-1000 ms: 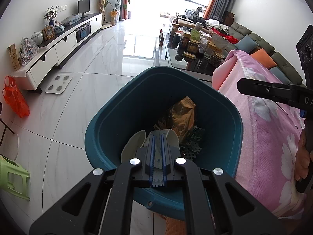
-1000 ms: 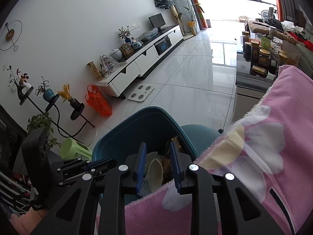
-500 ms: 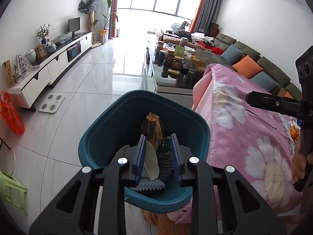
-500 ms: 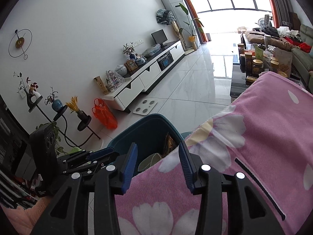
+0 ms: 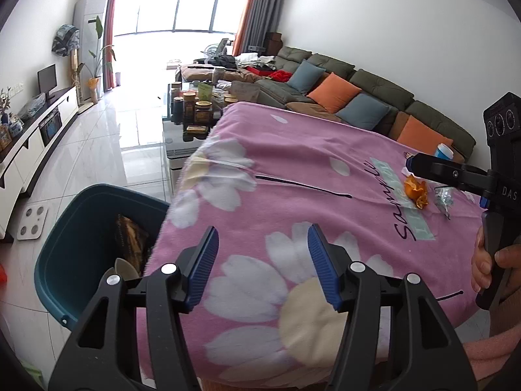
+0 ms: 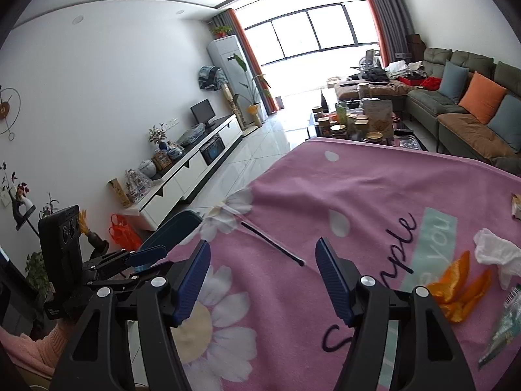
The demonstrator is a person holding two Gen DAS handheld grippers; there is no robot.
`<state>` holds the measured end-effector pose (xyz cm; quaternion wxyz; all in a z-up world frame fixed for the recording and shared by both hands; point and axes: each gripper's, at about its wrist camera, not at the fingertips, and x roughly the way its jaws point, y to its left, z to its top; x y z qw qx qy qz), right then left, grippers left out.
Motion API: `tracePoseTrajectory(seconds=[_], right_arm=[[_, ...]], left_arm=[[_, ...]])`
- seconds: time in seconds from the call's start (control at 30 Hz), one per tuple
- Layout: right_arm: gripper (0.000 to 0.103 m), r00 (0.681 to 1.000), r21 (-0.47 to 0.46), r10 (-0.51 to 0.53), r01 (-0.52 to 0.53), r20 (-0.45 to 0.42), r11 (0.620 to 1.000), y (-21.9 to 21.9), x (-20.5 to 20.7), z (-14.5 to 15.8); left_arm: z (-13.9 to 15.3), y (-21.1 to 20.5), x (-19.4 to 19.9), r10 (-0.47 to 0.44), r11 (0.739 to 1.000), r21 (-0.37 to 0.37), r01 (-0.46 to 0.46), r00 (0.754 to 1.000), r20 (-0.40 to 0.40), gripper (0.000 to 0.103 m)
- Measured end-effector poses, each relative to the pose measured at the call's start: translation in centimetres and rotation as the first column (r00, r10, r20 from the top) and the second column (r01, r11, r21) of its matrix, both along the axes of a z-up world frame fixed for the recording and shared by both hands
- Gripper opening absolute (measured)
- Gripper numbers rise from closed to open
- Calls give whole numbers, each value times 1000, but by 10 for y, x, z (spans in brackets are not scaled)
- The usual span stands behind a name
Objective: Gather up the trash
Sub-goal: 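Move both tools back to the orange peels and clear plastic bag, then grasp the orange peel with the left gripper while the right gripper grasps the clear bag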
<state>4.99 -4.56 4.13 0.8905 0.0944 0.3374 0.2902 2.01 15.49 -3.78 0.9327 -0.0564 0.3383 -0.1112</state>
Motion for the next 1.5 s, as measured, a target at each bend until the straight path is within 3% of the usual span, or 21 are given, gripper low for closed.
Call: tracePoseTrajectory(seconds=[0.27,0.57,0.77,1.13,1.2,1.37,1.5], right_arm=[[65,969,-27,-246,246,3,969,-90,-14,-9],[65,911,-45,-411,410,-27,911,-158,-22,-28],[65,895,-49,-438,435,-83,899,-178,-23,-49],[62,902,-27,-408,409,-140,912,-181,-18,-62],[59,903,-23,-402,404,-150,915,-183,-17,-63],[38,907,-15,-386,389,-170,921,-180,-16,-66],[35,905,0,-388,394,-178,919,-185,-18,-67]], left_arm=[[1,-81,19,-174,985,4,174,985,-6,56],[2,-154,45,-313,950,-4,313,950,-15,56],[-5,-200,62,-391,920,-7,391,919,-50,55],[-21,-251,93,-458,889,-41,457,878,-141,49],[-25,-256,98,-468,883,-56,465,869,-162,48],[-34,-265,112,-477,879,-93,468,856,-198,40],[-35,-268,116,-475,880,-108,463,856,-203,39]])
